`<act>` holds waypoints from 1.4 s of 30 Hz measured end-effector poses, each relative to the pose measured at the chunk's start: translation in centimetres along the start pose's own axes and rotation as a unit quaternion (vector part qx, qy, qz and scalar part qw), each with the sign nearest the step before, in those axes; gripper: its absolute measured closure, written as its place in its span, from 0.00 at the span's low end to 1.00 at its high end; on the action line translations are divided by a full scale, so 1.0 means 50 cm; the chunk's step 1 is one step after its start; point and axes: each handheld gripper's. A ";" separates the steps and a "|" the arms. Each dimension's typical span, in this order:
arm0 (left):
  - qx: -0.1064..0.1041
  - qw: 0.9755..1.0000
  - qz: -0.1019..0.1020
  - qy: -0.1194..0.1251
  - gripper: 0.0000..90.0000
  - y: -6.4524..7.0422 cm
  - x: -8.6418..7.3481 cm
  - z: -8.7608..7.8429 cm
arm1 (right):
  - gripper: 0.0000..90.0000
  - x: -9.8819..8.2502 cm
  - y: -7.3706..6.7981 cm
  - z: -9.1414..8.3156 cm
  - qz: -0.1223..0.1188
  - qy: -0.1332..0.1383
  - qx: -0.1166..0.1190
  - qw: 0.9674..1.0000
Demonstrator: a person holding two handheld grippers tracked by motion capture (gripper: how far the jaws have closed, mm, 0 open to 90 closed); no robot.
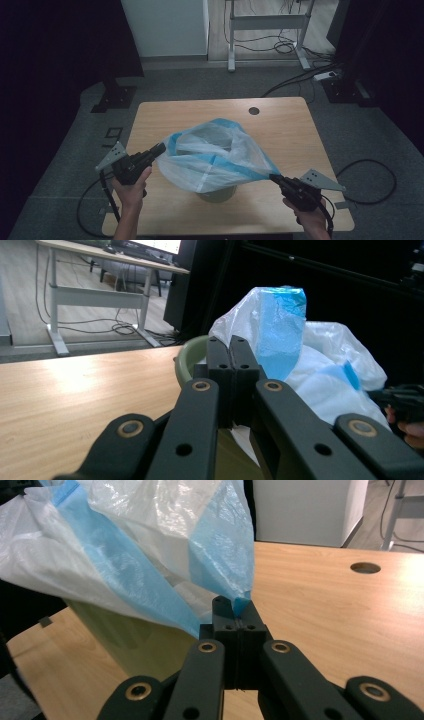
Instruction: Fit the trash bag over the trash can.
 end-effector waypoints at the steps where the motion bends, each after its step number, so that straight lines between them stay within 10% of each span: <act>1: -0.010 1.000 0.001 0.000 1.00 0.003 -0.010 -0.008 | 0.99 -0.004 0.001 -0.003 0.001 -0.002 0.003 1.000; 19: -0.038 0.998 -0.020 -0.042 1.00 -0.003 -0.098 -0.023 | 0.97 -0.056 0.006 0.015 0.015 -0.042 0.028 0.999; 24: -0.054 0.997 -0.018 -0.044 0.99 -0.002 -0.091 -0.022 | 0.69 -0.053 -0.001 0.005 0.023 -0.022 -0.001 1.000; 27: -0.053 0.998 -0.009 -0.045 0.91 0.005 -0.084 -0.020 | 0.58 -0.044 -0.012 -0.006 0.011 -0.005 -0.015 1.000; 29: -0.035 0.998 0.003 -0.048 0.64 0.019 -0.069 -0.022 | 0.48 -0.026 -0.024 -0.023 0.005 0.012 -0.017 1.000; 34: -0.015 0.998 0.020 -0.053 0.36 0.038 -0.045 -0.033 | 0.44 -0.006 -0.027 -0.035 -0.001 0.019 -0.022 1.000; 42: -0.006 0.996 0.044 -0.075 0.21 0.054 0.008 -0.037 | 0.44 0.021 -0.023 -0.028 -0.006 0.015 -0.021 1.000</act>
Point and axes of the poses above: each handheld gripper's, and its own axes: z roughly forward along the jaws, x roughly out of its top, y roughly to its right, and after that the axes turned 12 degrees about -y, right-handed
